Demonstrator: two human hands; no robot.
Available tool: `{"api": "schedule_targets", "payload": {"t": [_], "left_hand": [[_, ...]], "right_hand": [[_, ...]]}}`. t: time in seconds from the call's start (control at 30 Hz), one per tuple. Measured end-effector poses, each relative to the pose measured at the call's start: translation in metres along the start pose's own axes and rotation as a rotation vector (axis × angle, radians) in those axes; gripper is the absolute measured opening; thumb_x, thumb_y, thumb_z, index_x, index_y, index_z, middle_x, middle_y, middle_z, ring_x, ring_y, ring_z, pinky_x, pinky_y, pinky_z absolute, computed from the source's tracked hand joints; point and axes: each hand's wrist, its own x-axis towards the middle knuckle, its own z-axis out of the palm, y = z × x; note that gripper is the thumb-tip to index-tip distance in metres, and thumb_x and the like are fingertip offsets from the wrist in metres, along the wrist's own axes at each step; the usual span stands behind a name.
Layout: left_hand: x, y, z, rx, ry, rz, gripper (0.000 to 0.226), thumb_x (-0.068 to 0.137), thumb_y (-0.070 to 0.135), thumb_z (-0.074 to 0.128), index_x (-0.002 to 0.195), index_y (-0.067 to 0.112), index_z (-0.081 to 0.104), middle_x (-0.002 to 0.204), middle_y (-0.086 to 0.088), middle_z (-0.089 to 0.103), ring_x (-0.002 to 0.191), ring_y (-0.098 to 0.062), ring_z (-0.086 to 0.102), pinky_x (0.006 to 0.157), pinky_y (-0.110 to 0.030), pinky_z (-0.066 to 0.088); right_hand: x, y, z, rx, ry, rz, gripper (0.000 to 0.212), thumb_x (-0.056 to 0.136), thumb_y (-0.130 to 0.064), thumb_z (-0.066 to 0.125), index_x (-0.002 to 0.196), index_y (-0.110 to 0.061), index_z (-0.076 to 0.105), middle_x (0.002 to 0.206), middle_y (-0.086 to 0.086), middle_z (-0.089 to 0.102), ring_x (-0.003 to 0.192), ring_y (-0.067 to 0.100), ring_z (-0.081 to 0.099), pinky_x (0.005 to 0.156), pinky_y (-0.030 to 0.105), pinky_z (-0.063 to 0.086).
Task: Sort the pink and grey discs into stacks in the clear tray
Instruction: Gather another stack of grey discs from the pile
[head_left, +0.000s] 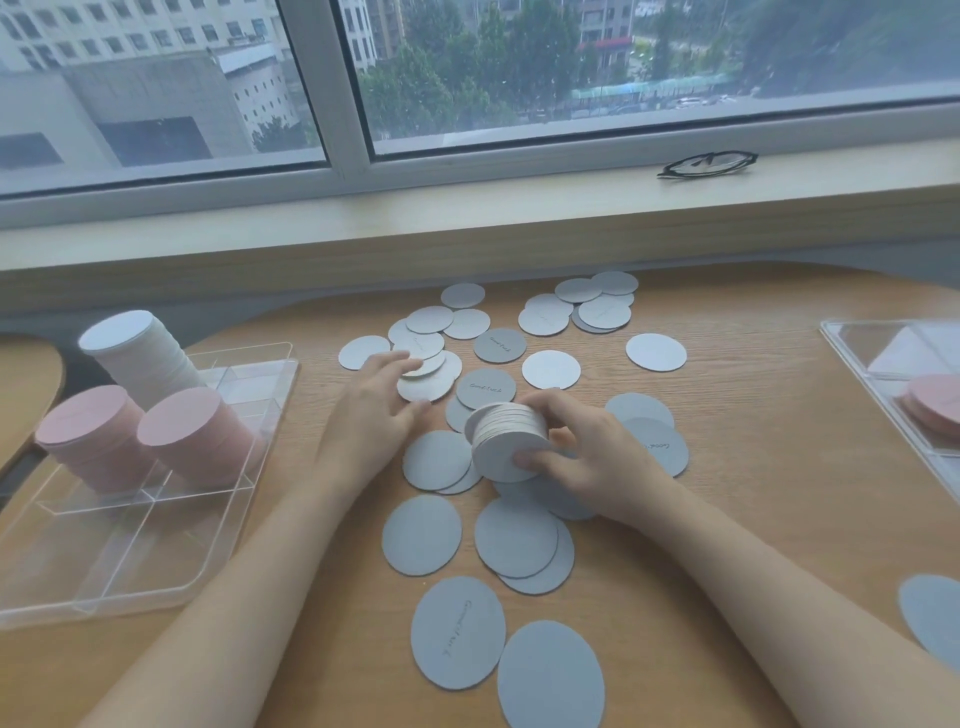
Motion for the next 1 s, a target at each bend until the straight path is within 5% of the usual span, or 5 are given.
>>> {"api": "schedule_targets", "payload": {"t": [0.27,0.53,0.77,1.0], "left_hand": [[0.015,-0.007,0.008,0.193,-0.013,0.038,0.039,0.097,0.029,0.064,0.134,0.02,0.062,0.138,0.008,0.058,0.127,-0.02,0.05,0.098,-0.04,0.045],[0.003,-0.008,0.008,0.23,0.252,0.082,0.018,0.103,0.023,0.053,0.106,0.019,0.07,0.102,0.002,0.07,0.098,-0.028,0.061,0.069,-0.041,0.05],[-0.015,0.007,0.003,0.127,0.357,0.012,0.019,0.104,0.021,0.051,0.115,0.019,0.066,0.102,-0.004,0.069,0.096,-0.03,0.062,0.074,-0.044,0.051],[-0.017,-0.007,0.009,0.152,0.098,0.109,0.024,0.096,0.025,0.065,0.118,0.017,0.067,0.118,0.002,0.059,0.114,-0.023,0.051,0.094,-0.031,0.039]], "right_hand": [[0.001,0.003,0.001,0.01,0.004,-0.011,0.042,0.079,-0.04,0.068,0.118,-0.032,0.055,0.104,-0.005,0.068,0.098,0.019,0.063,0.085,0.043,0.052],[0.001,0.004,0.001,0.011,0.001,-0.023,0.044,0.081,-0.037,0.07,0.122,-0.031,0.056,0.104,-0.006,0.067,0.097,0.019,0.063,0.086,0.041,0.051],[0.001,0.003,0.002,0.003,-0.002,-0.026,0.045,0.082,-0.037,0.07,0.123,-0.031,0.056,0.102,-0.007,0.066,0.093,0.017,0.062,0.085,0.039,0.051],[0.001,0.003,0.0,0.009,-0.008,-0.028,0.041,0.081,-0.038,0.069,0.119,-0.034,0.055,0.102,-0.008,0.066,0.094,0.016,0.062,0.084,0.038,0.051]]}}
